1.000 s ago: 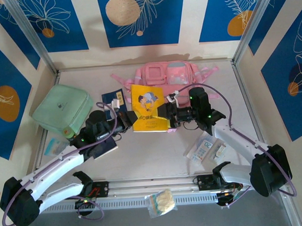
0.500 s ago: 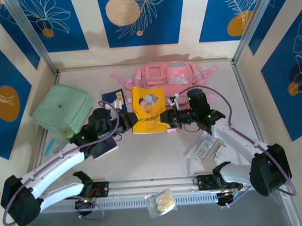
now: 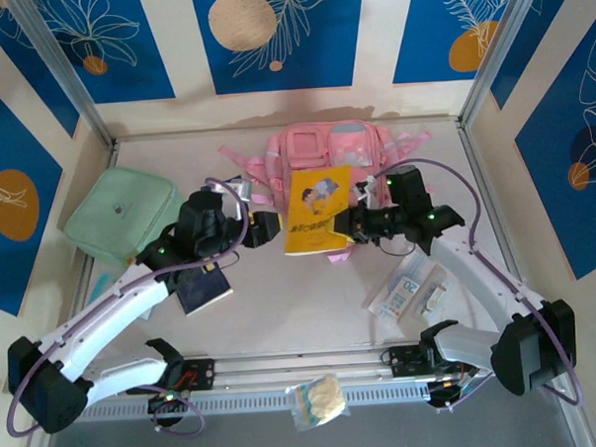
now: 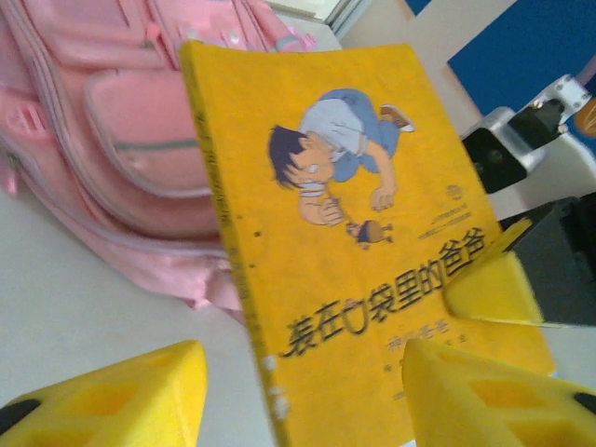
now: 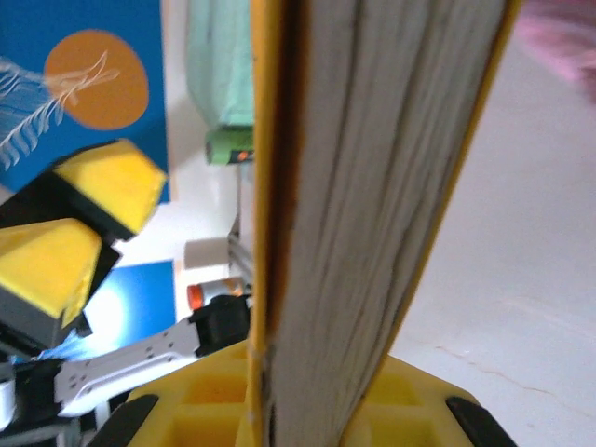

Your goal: Pack books, pencil case, and school supplies into a backpack

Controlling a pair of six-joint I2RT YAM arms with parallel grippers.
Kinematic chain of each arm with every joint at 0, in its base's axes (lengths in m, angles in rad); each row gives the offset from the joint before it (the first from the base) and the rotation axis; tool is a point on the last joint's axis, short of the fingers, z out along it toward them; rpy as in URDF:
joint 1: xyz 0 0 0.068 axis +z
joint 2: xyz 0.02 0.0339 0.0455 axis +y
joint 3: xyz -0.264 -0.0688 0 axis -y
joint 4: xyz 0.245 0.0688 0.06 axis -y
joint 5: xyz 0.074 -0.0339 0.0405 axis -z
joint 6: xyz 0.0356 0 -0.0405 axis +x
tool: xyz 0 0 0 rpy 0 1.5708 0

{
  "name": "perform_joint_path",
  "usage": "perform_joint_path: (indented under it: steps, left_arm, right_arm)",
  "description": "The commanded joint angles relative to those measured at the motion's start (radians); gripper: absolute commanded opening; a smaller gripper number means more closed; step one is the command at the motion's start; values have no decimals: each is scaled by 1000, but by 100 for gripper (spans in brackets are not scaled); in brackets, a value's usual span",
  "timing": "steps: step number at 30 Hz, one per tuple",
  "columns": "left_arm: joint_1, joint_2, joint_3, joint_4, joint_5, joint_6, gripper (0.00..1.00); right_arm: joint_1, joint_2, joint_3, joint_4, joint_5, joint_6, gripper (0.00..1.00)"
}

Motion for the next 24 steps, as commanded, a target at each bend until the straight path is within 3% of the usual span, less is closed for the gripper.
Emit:
perform_joint_path:
  steps: [1,7,16,24]
  left_arm:
    - [1,97,67,-87,-19,345,60]
    - [1,306,155,-19,25,590,66]
    - [-3,633,383,-45,114,762,71]
    - [-33,840,553,-96,46,918,72]
  right_arm:
    - [-62,-43,47,-145,60,-88,0]
    - [-189,-78,20,-214,115,-107,0]
    - [-324,-92,-22,-242,121,-103,0]
    - [-376,-89,-24,-237,115,-98,0]
